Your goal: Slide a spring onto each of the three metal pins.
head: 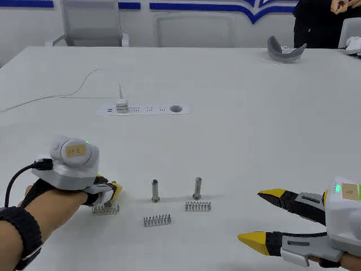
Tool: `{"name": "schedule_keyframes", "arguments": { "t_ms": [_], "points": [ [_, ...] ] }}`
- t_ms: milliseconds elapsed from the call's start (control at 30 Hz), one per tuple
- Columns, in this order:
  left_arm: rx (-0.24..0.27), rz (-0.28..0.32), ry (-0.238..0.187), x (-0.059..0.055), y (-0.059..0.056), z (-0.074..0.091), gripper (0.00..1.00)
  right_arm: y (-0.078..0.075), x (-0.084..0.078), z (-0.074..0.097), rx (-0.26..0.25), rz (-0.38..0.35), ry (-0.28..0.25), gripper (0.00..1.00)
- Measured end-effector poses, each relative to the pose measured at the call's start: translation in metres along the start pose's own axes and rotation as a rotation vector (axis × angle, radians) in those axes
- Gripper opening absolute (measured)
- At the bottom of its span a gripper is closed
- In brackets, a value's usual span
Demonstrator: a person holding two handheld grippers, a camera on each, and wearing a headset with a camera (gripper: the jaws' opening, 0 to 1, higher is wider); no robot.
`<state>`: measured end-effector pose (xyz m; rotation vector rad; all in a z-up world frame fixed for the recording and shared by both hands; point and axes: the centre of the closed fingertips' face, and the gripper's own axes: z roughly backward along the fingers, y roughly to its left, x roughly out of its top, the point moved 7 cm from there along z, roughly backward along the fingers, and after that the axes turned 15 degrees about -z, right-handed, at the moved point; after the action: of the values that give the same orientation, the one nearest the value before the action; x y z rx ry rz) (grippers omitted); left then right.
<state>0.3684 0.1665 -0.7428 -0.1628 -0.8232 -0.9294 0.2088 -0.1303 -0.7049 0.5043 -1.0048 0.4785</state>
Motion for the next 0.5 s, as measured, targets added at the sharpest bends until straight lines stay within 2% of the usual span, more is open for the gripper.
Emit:
{"name": "schedule_keyframes", "arguments": {
  "t_ms": [200, 300, 500],
  "points": [
    [-0.012, -0.031, 0.041, -0.0034, -0.0016, -0.0066, 0.16, -0.0008, -0.0008, -0.0002, -0.001, -0.005, 0.001, 0.58],
    [-0.016, -0.036, 0.037, -0.0029, -0.0006, -0.0077, 0.15, -0.0008, -0.0012, 0.0003, -0.002, -0.007, 0.001, 0.58],
    [-0.031, -0.087, 0.036, 0.001, -0.0046, -0.009, 0.09, -0.0003, -0.003, 0.0, 0.0, -0.011, 0.005, 0.58]
  ]
}}
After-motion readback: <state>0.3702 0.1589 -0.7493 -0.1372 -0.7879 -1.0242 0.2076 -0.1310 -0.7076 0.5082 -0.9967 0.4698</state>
